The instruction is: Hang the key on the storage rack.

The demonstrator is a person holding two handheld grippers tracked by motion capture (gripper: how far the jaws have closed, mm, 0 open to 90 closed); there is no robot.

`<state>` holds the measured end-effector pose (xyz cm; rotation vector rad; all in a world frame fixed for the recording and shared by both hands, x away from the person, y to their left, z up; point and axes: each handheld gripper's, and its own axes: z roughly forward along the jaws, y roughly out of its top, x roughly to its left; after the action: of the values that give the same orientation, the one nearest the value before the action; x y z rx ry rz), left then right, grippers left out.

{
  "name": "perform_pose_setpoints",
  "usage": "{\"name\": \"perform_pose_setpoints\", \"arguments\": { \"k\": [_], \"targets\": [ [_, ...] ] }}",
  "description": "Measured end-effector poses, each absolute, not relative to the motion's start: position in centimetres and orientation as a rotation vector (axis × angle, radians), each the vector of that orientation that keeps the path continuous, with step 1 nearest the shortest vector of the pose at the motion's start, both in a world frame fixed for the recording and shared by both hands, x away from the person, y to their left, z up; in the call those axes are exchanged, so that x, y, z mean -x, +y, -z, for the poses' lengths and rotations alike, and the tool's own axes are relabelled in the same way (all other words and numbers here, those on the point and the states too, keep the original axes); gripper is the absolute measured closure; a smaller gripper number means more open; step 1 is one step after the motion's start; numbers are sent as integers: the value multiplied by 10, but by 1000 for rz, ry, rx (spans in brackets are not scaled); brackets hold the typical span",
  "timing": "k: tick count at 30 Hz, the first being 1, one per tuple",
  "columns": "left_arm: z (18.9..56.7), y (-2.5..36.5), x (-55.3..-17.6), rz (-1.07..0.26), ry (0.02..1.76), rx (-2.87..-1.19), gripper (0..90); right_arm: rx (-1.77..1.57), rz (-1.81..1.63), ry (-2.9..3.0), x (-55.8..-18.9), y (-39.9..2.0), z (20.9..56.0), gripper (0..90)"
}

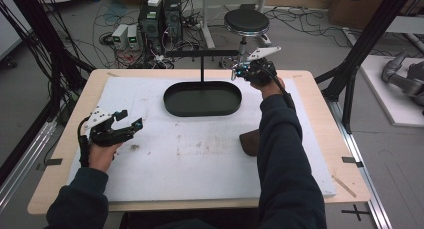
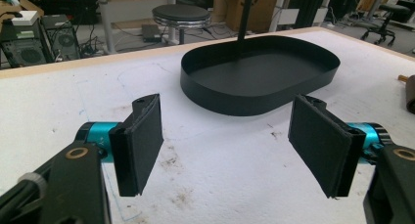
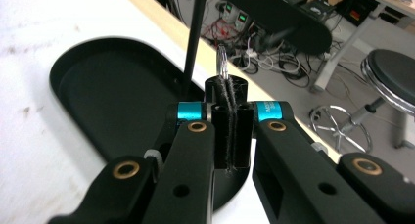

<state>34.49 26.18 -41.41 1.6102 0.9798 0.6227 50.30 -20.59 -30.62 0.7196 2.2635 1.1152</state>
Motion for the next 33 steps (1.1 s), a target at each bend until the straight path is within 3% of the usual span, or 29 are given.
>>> {"name": "perform_pose_setpoints", "arguments": {
  "k": [7, 29, 31, 33],
  "targets": [
    [414, 263, -344, -623, 978, -1614, 286, -778, -1239, 2219, -528, -213, 316, 900],
    [414, 263, -344, -624, 978, -1611, 286, -831, -1347, 2169, -542, -208, 330, 900],
    [414, 263, -344, -622, 978, -1609, 286, -854, -1330, 2159, -541, -209, 329, 867],
    [414, 262, -344, -621, 978, -1606, 286, -874, -1313, 2129, -539, -210, 326, 751]
  ]
}}
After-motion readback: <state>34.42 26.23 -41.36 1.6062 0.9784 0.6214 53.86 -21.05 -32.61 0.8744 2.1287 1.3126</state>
